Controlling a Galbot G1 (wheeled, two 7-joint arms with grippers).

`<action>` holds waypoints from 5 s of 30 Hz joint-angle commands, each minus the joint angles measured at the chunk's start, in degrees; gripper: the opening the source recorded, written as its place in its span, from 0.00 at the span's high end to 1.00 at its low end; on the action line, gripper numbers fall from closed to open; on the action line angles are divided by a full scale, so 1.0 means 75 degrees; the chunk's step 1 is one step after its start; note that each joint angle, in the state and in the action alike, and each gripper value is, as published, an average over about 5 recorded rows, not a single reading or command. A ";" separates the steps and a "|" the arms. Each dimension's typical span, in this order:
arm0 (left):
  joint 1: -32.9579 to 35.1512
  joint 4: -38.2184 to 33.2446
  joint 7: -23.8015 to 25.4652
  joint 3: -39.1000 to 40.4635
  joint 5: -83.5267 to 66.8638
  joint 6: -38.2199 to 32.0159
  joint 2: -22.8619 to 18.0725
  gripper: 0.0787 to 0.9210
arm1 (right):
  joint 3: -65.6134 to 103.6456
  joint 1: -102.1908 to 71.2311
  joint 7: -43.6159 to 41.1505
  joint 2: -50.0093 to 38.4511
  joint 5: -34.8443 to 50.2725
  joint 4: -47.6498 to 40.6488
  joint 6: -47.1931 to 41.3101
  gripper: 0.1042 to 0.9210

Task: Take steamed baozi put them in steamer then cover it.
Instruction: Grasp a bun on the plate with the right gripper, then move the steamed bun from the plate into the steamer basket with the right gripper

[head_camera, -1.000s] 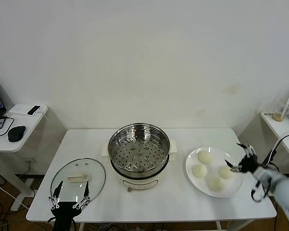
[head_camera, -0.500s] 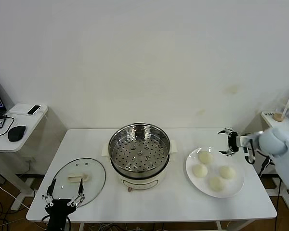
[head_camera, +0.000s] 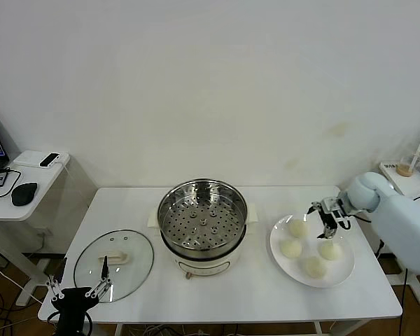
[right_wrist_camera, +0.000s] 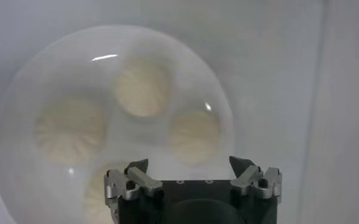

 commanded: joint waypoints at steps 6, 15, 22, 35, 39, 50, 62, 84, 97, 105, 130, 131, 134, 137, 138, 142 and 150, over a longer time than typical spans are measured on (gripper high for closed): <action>0.0008 0.0045 -0.0032 -0.0206 -0.0007 -0.0126 -0.0032 0.12 | -0.0349 0.0307 0.0034 0.0734 -0.0487 -0.1027 0.0078 0.12; 0.0011 0.0132 -0.0022 -0.0212 0.0081 -0.0228 -0.0064 0.12 | -0.0207 0.0223 0.0263 0.1141 -0.0824 -0.1535 0.0172 0.12; -0.0019 0.0194 -0.0016 -0.0201 0.0148 -0.0273 -0.0045 0.12 | -0.0154 0.0255 0.0396 0.1312 -0.0853 -0.1631 0.0138 0.12; -0.0022 0.0177 -0.0030 -0.0219 0.0119 -0.0278 -0.0018 0.12 | -0.0249 0.0230 0.0345 0.1348 -0.0917 -0.1616 -0.0031 0.30; -0.0013 0.0150 -0.0034 -0.0217 0.0119 -0.0282 -0.0023 0.12 | -0.0242 0.0223 0.0352 0.1331 -0.0912 -0.1621 -0.0038 0.35; 0.0004 0.0060 -0.0035 -0.0213 0.0134 -0.0284 -0.0028 0.12 | -0.0208 0.0292 0.0203 0.1098 -0.0748 -0.1332 -0.0005 0.38; -0.0082 0.0171 -0.0056 -0.0146 0.0133 -0.0274 0.0043 0.12 | -0.1192 0.1671 -0.0283 -0.0235 0.1123 0.0624 -0.0297 0.37; -0.0026 -0.0027 -0.0039 -0.0255 -0.0021 -0.0237 0.0234 0.12 | -0.4090 0.5449 0.0591 0.1446 0.3445 0.1035 -0.0379 0.37; -0.0064 0.0048 -0.0023 -0.0409 -0.0099 -0.0218 0.0172 0.12 | -0.5612 0.5489 0.1222 0.3258 0.3670 0.1116 0.0478 0.37; -0.0068 0.0036 -0.0022 -0.0580 -0.0254 -0.0226 0.0099 0.12 | -0.5973 0.4918 0.1502 0.3756 0.2394 0.0749 0.1294 0.37; -0.0131 -0.0014 -0.0032 -0.0770 -0.0360 -0.0216 0.0063 0.12 | -0.5452 0.3944 0.2138 0.4672 0.0003 -0.1225 0.2847 0.34; -0.0132 -0.0015 -0.0032 -0.0771 -0.0361 -0.0216 0.0065 0.12 | -0.5448 0.3936 0.2136 0.4689 0.0007 -0.1246 0.2860 0.32; -0.0133 -0.0022 -0.0038 -0.0769 -0.0362 -0.0216 0.0065 0.12 | -0.5440 0.3933 0.2136 0.4724 0.0020 -0.1282 0.2903 0.23; -0.0121 -0.0082 -0.0043 -0.0753 -0.0361 -0.0211 0.0055 0.12 | -0.5433 0.3959 0.2105 0.4725 0.0127 -0.1275 0.2896 0.15; -0.0117 -0.0116 -0.0043 -0.0748 -0.0362 -0.0206 0.0053 0.12 | -0.5435 0.3993 0.2059 0.4699 0.0244 -0.1231 0.2853 0.14; -0.0121 -0.0223 -0.0033 -0.0769 -0.0409 -0.0154 0.0083 0.12 | -0.5473 0.4353 0.1709 0.4389 0.1380 -0.0722 0.2340 0.12; -0.0185 -0.0353 0.0032 -0.0838 -0.0738 0.0135 0.0222 0.12 | -0.5654 0.5479 0.0819 0.2743 0.3589 0.1599 -0.0164 0.12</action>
